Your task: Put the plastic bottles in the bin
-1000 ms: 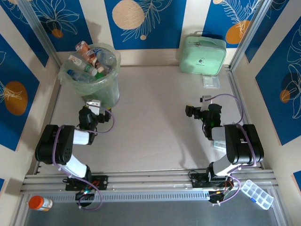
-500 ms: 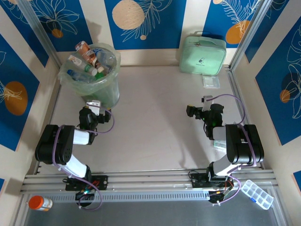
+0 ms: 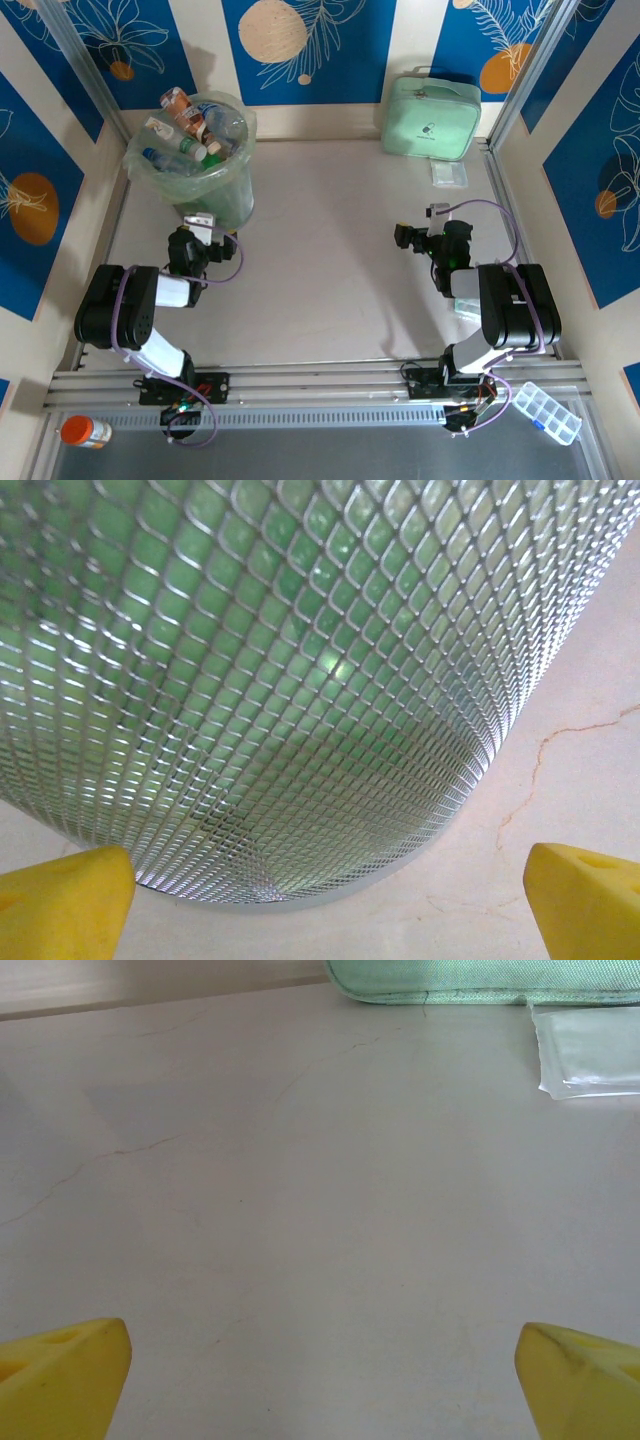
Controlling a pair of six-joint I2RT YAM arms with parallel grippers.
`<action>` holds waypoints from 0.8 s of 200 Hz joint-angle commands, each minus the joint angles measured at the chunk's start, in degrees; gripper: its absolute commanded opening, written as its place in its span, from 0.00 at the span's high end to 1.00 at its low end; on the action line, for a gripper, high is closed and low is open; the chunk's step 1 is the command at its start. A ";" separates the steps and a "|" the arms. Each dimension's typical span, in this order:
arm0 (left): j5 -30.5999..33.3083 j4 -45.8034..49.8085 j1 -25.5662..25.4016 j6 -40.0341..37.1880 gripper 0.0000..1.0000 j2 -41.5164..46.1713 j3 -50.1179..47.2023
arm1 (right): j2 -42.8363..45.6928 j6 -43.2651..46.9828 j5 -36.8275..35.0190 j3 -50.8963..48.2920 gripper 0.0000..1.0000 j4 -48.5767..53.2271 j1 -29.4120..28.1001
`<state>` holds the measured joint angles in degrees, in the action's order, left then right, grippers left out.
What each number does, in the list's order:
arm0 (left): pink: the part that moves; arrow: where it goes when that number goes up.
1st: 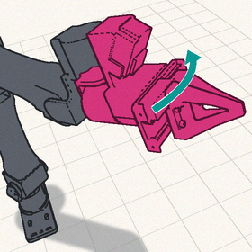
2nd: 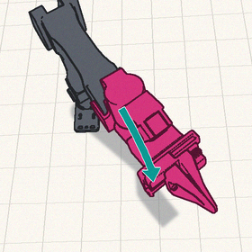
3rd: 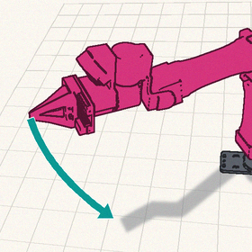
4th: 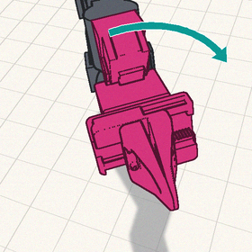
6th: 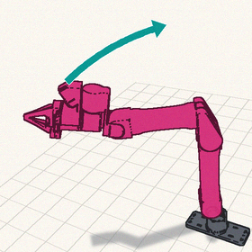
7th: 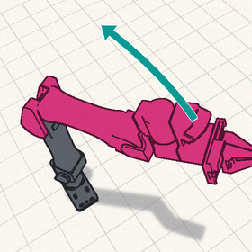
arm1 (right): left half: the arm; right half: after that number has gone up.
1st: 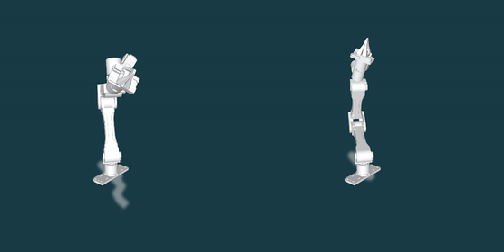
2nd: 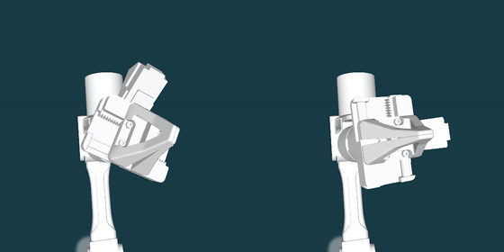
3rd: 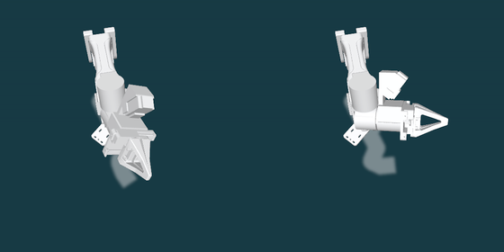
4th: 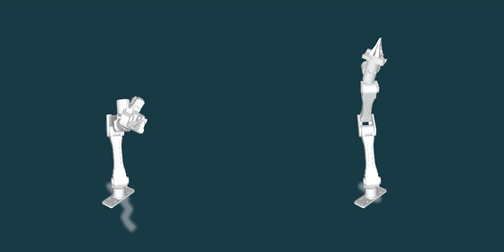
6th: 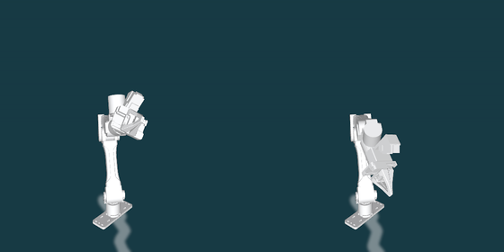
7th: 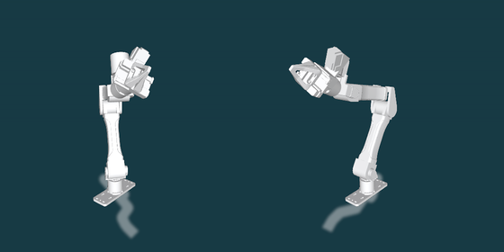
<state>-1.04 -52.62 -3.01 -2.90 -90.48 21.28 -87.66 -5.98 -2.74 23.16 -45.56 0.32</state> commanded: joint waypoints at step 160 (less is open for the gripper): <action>0.60 -0.64 0.19 0.26 0.01 0.83 0.51 | 0.48 0.56 0.64 1.00 0.01 -0.06 0.33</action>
<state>-0.84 -52.64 -3.01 -2.92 -90.48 21.28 -87.66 -5.80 -2.94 23.16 -45.56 0.45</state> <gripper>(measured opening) 0.994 0.990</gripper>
